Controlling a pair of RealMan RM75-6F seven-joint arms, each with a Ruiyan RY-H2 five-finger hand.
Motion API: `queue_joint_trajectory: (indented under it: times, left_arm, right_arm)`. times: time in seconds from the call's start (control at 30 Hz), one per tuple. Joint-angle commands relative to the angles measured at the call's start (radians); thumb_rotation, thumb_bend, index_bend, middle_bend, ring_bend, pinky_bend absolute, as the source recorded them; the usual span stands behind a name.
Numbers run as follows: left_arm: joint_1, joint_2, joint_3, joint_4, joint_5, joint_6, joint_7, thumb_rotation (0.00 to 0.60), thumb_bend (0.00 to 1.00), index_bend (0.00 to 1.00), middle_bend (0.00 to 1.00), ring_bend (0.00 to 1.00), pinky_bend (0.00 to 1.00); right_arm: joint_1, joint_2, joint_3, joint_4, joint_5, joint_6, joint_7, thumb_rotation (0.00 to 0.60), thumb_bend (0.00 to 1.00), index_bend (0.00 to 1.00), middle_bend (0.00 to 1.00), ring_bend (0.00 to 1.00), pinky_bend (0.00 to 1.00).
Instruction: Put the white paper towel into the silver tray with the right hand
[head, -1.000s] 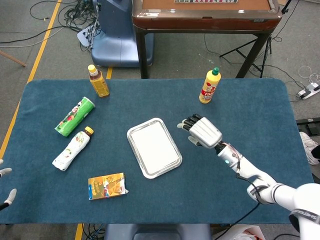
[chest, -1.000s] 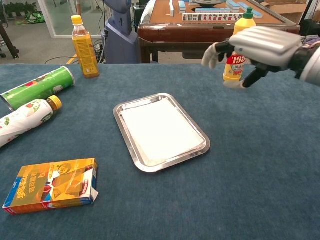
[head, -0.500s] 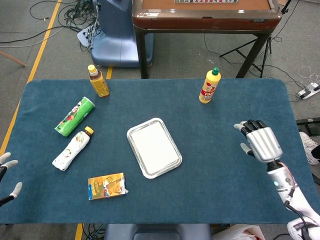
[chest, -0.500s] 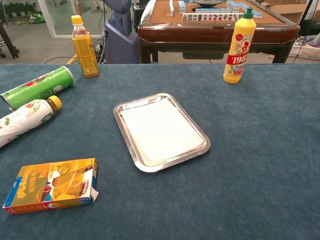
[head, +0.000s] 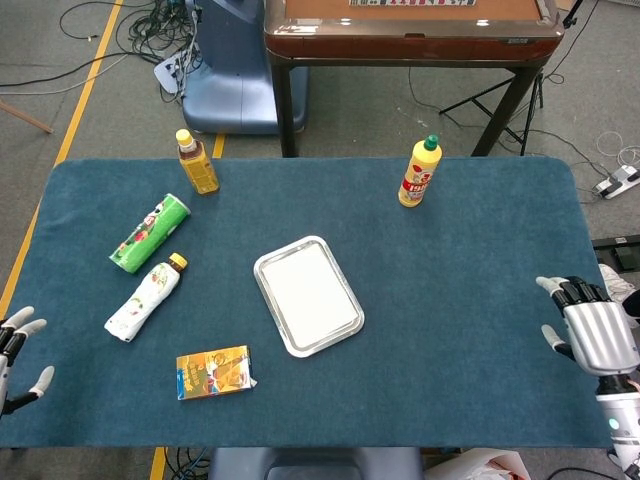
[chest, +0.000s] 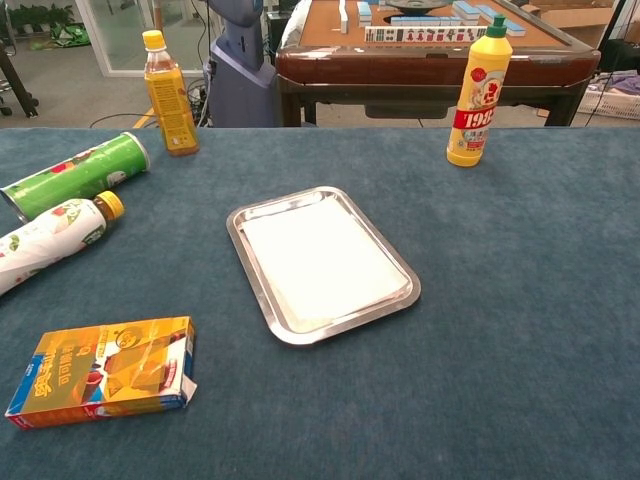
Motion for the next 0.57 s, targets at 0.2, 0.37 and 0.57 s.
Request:
queue_joint_trajectory:
  times: [0.2,0.37,0.57]
  left_arm:
    - [-0.004,-0.011,0.011,0.004,0.016,-0.003,0.0,0.6,0.27,0.23,0.15,0.14,0.0]
    - [-0.007,-0.013,0.012,0.002,0.017,-0.004,0.005,0.6,0.27,0.23,0.15,0.14,0.0]
    - [-0.01,-0.014,0.013,0.002,0.013,-0.008,0.008,0.6,0.27,0.23,0.15,0.14,0.0]
  right_arm:
    - [-0.032,-0.002,-0.005,0.016,-0.071,-0.007,0.043,0.6,0.25,0.24,0.28,0.2,0.34]
    - [-0.042,-0.01,0.01,0.016,-0.083,-0.017,0.028,0.6,0.25,0.24,0.28,0.2,0.34]
    - [-0.06,-0.014,0.029,0.016,-0.085,-0.017,0.019,0.6,0.25,0.24,0.28,0.2,0.34]
